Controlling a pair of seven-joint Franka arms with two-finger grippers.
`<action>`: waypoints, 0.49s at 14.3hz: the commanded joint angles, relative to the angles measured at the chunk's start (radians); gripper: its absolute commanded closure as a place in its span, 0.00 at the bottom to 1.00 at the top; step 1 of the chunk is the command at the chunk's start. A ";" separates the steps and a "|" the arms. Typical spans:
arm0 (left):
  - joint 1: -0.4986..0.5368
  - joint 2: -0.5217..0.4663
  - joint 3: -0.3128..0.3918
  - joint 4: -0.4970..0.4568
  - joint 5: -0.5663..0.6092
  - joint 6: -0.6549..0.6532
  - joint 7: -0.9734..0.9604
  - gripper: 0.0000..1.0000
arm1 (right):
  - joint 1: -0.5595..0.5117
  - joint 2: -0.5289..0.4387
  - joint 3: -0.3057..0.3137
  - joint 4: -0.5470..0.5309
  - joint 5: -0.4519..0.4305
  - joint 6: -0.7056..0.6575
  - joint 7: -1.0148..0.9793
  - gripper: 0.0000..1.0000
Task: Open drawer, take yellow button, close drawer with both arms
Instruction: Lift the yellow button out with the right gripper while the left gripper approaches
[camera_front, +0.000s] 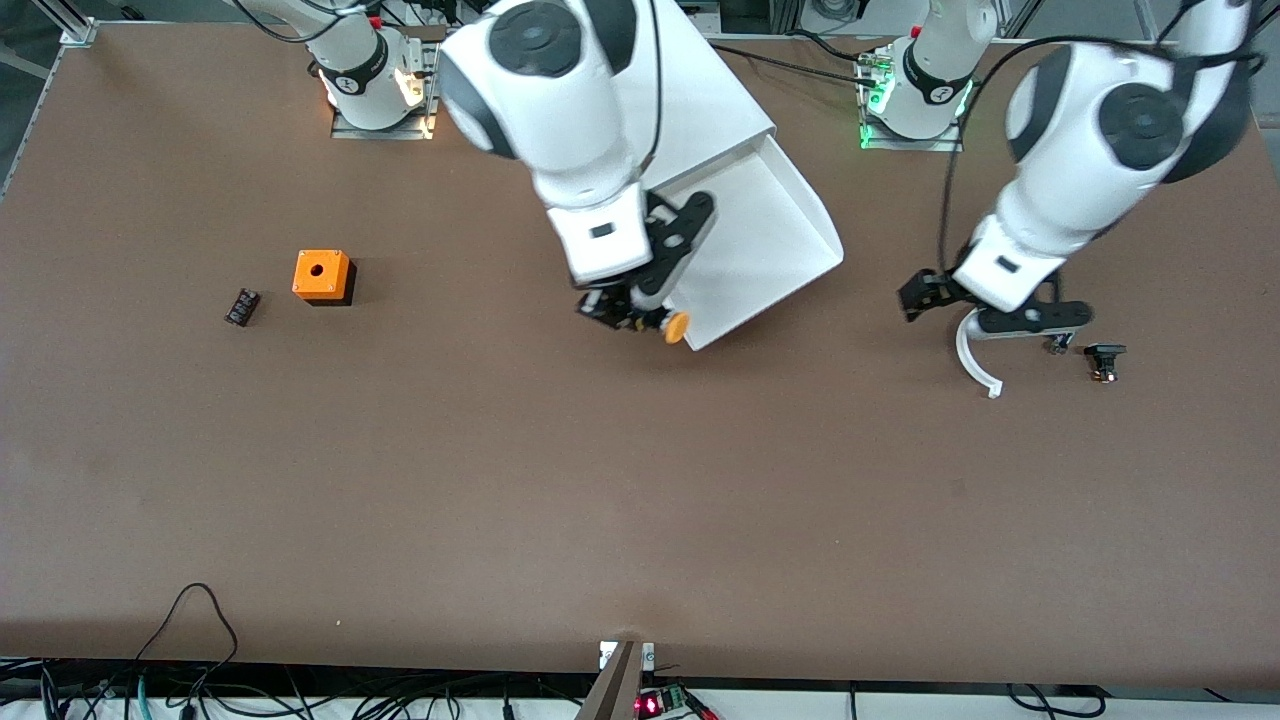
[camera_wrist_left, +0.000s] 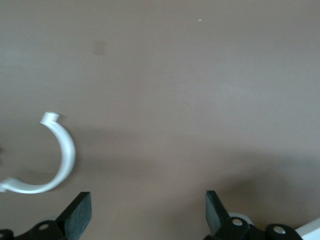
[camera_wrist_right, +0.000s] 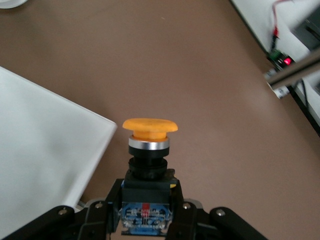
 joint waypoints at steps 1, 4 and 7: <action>-0.015 0.054 -0.026 -0.041 0.001 0.125 -0.126 0.00 | -0.126 -0.121 0.022 -0.143 0.023 0.005 0.018 0.69; -0.042 0.071 -0.051 -0.124 0.001 0.233 -0.217 0.00 | -0.213 -0.164 0.022 -0.213 0.023 -0.004 0.186 0.69; -0.044 0.071 -0.143 -0.190 0.001 0.311 -0.367 0.00 | -0.290 -0.174 0.021 -0.286 0.003 -0.010 0.266 0.70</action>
